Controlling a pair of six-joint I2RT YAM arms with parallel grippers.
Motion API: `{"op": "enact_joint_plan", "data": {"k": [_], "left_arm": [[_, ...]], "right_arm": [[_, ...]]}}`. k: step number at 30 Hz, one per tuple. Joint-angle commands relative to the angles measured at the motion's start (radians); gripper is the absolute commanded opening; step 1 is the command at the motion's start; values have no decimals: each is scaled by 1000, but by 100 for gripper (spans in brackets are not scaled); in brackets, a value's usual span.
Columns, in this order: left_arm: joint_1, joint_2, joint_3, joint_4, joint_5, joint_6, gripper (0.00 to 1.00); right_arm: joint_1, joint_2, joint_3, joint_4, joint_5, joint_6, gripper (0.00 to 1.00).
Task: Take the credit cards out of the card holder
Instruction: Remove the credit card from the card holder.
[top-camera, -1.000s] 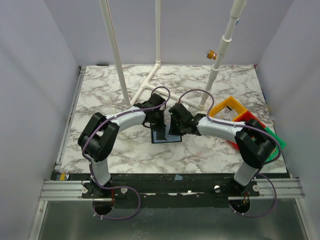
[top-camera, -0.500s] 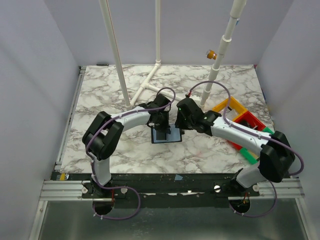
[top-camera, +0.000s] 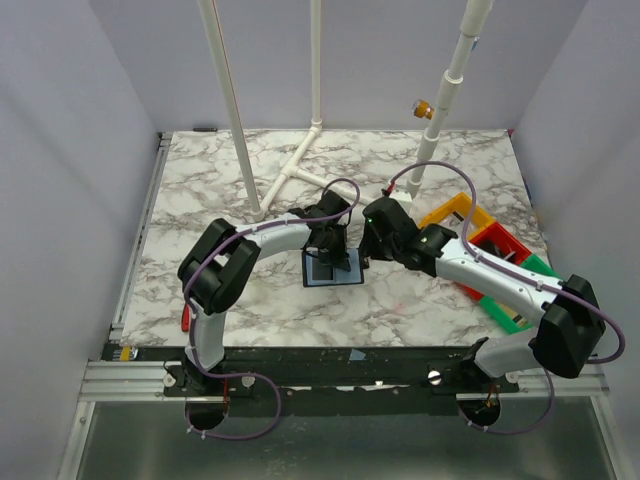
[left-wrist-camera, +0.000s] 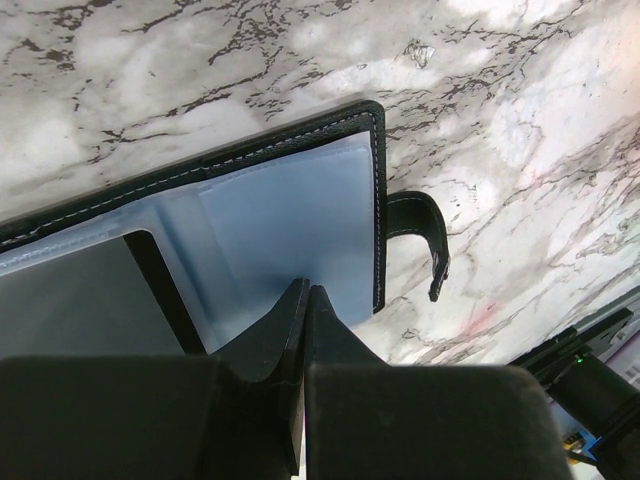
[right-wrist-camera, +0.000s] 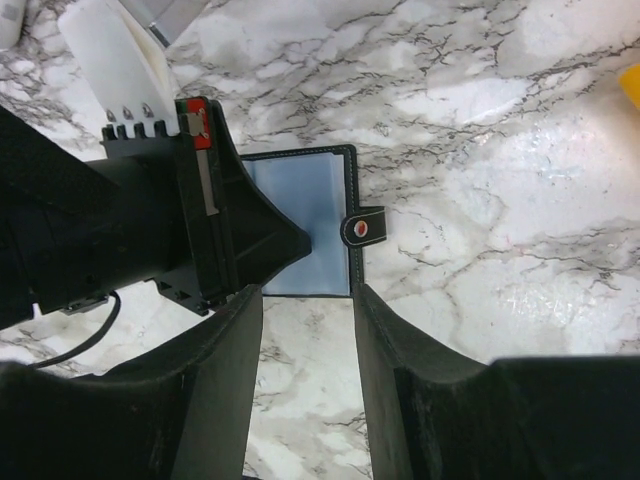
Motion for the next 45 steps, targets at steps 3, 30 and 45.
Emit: {"op": "enact_joint_plan", "data": {"k": [3,30,45], "left_arm": [[-1,-34,18,-12,-11,4,0],[152,-242,-206,-28,-97,97,0],[157,-187,-189,-15,-88,106,0]], "right_arm": [[5,-7,-23,3,-27,10,46],[-90,314,11,320,-487,7,48],[-97,385,9,354,-518,18,47]]}}
